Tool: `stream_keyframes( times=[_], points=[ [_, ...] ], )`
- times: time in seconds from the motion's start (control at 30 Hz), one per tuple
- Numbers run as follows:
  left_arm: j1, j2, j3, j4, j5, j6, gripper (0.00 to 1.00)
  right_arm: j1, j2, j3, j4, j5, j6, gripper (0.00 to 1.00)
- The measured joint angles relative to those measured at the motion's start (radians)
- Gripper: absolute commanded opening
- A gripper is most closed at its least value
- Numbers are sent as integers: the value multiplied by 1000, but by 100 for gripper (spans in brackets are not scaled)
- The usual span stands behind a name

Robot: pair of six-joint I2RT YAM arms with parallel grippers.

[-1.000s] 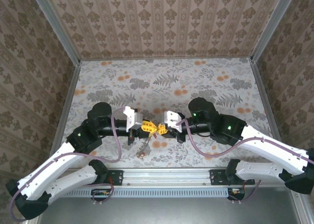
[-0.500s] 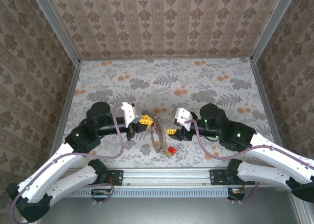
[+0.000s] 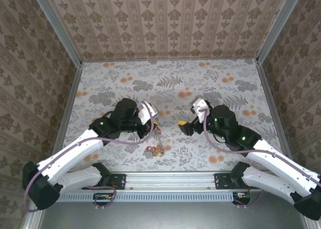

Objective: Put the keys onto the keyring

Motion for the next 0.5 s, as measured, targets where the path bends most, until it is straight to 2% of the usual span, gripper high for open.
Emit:
stream_keyframes(
  times=[0.2,0.5],
  points=[
    [-7,261,58,106,5,-12,0,-147,-85,-92,24,36,98,100],
    [-23,647,244,240,-10,-81,1,-190,-128,-171,126,48,136,100]
  ],
)
